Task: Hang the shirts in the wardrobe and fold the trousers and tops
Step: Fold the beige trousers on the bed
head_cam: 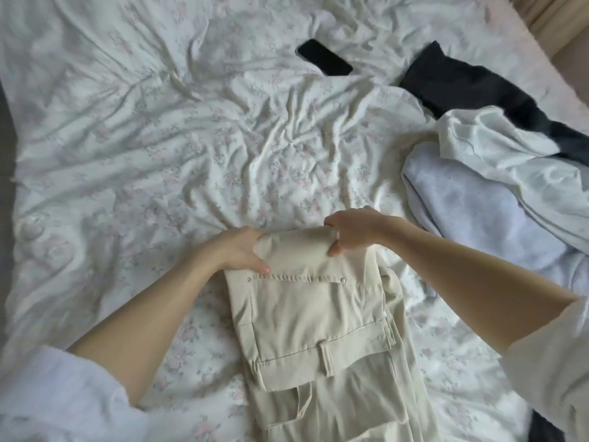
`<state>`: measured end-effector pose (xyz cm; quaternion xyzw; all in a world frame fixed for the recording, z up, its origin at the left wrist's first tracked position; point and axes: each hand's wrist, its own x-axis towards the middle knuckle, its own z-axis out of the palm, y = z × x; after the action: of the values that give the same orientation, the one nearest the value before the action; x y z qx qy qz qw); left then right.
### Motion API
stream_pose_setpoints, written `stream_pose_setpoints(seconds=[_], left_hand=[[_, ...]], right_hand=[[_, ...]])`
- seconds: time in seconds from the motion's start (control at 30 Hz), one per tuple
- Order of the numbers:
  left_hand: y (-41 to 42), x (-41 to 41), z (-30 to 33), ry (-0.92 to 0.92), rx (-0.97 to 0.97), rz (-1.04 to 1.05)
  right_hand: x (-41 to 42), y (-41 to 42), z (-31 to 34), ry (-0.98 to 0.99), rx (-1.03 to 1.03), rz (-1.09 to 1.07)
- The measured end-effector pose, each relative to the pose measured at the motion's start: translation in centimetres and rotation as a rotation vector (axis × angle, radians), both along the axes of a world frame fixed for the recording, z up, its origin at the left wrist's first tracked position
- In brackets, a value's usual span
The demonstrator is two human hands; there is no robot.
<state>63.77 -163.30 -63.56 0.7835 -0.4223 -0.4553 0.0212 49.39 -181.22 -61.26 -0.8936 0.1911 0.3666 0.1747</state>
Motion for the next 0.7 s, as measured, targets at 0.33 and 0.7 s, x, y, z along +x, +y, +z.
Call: stream_pose_setpoints(seconds=[0.33,0.7], left_hand=[[-1.0,1.8,8.3,-0.199,-0.197,0.15],[-2.5,3.7,18.0,-0.821,-0.553,0.183]], right_hand=[[2.3,-0.1,8.0,-0.355,-0.315,0.039],[5.2,-1.2,14.9,-0.8,-0.507,-0.16]])
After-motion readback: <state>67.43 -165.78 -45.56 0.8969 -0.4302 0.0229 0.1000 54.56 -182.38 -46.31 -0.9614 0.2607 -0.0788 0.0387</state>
